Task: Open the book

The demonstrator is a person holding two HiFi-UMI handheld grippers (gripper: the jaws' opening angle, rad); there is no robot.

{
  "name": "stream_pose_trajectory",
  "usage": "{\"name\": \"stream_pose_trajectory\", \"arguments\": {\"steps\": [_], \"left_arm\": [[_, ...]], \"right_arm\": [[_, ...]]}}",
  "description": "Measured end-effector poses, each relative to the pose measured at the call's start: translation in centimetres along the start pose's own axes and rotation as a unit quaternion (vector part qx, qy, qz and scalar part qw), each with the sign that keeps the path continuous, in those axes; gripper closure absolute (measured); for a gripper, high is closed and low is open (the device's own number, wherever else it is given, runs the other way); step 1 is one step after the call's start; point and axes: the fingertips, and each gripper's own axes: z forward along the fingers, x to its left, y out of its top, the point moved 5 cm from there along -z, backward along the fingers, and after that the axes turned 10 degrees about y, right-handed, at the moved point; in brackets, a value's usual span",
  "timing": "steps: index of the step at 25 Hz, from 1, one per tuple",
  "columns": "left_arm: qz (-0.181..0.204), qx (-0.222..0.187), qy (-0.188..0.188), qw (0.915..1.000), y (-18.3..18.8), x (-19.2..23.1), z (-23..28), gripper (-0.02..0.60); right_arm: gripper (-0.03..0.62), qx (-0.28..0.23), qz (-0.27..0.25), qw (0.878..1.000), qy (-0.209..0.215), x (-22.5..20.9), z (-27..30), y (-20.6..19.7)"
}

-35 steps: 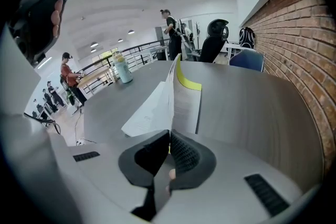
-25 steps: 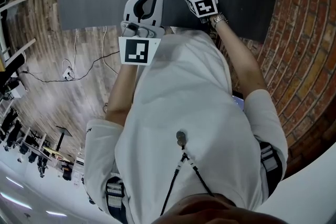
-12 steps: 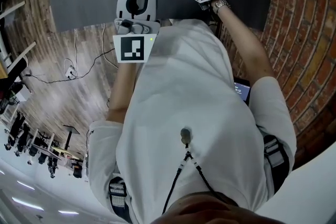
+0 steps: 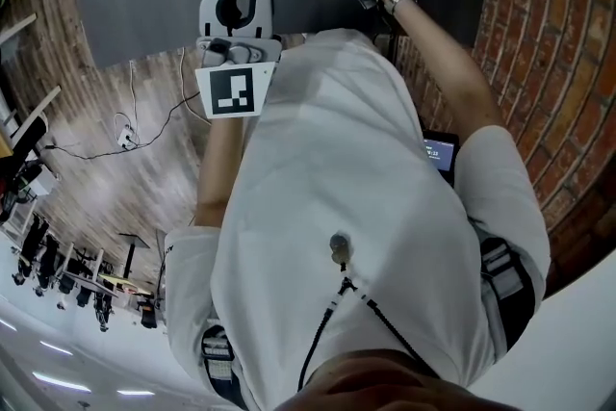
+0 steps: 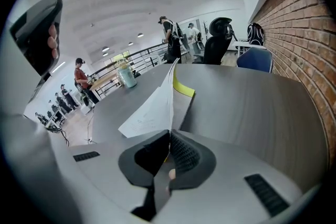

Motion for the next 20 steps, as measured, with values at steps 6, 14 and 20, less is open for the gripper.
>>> {"name": "stream_pose_trajectory", "arguments": {"steps": [6,14,20], "left_arm": [[-0.001,0.009,-0.006,0.9999,0.0,-0.5,0.7,0.558],[0.007,0.012,-0.016,0.9998,-0.6,-1.2,1.3,0.558],[0.003,0.007,-0.019,0.9998,-0.5,-1.9,1.7,0.558]], "right_arm": [[0.556,0.007,0.011,1.000,0.001,-1.0,-0.5,-0.2],[0.556,0.007,0.011,1.000,-0.011,-3.2,-1.8,0.0],[0.556,0.004,0.029,0.999,-0.025,-4.5,-2.7,-1.1]]}}
